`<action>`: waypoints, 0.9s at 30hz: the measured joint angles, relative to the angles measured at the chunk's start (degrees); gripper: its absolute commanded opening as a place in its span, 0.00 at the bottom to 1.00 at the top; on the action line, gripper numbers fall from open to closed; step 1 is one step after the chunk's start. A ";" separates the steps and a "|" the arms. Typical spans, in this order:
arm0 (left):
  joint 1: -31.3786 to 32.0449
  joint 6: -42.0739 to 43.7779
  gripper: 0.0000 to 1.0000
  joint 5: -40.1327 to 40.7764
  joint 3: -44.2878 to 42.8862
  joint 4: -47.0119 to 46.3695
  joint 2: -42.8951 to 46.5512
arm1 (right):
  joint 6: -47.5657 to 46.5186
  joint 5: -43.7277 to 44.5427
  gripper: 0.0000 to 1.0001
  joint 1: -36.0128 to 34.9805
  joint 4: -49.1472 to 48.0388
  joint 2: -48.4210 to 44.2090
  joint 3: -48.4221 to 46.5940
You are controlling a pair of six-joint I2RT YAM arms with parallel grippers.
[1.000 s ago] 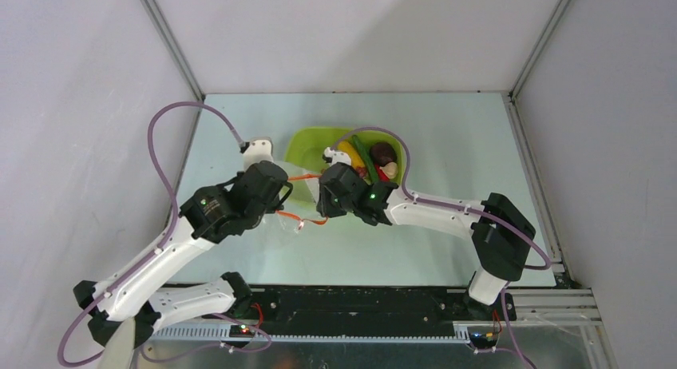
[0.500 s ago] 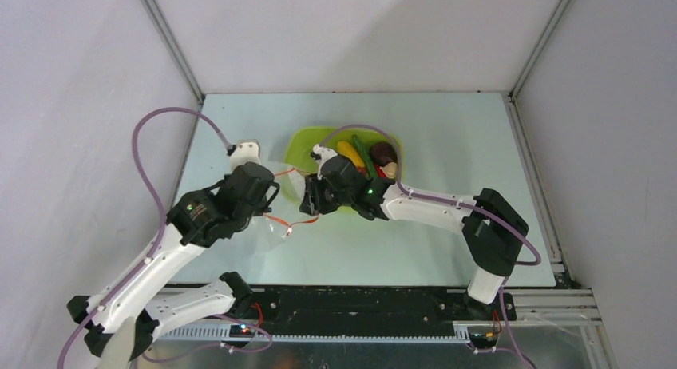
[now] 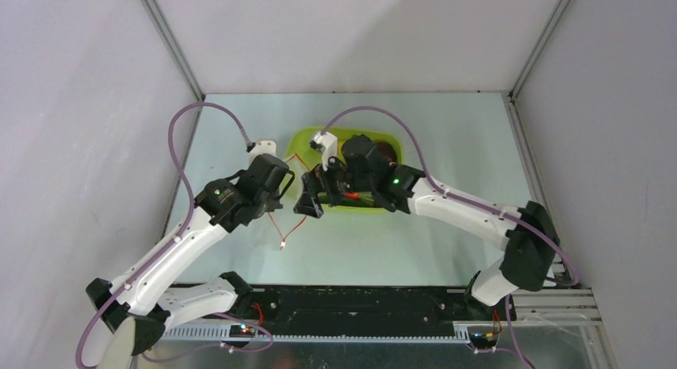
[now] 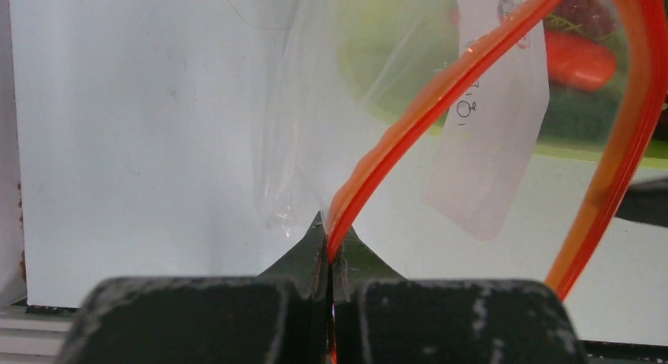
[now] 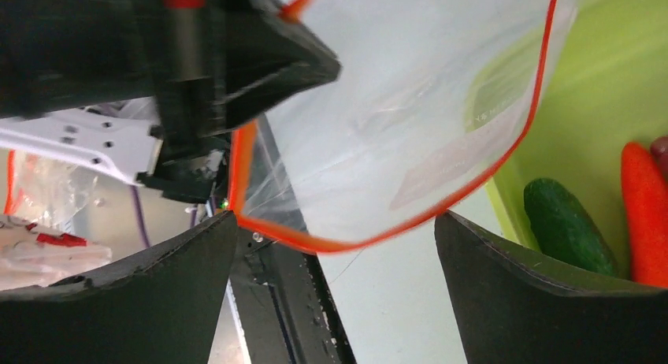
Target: Place the food in the zip-top bag and seal the zipper
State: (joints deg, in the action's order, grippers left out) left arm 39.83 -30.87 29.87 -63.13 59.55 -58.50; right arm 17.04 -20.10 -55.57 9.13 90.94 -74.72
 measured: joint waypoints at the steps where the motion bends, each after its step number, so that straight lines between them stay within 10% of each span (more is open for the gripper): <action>1: -0.26 0.09 0.00 -0.17 0.00 -0.39 0.00 | -0.79 -1.03 0.99 0.24 -0.02 -1.42 -0.09; 10: -2.71 1.60 0.00 -1.49 0.00 -1.01 -0.09 | -11.34 -5.95 0.99 12.35 0.57 -7.26 0.37; 27: -7.65 6.60 0.00 -5.16 -4.11 -4.02 -3.43 | -25.90 1.09 0.87 20.24 8.20 14.10 -4.35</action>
State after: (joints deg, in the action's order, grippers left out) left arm 32.18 -24.27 24.71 -67.24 55.53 -61.93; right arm -8.86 -19.00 -35.33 17.32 105.03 -79.07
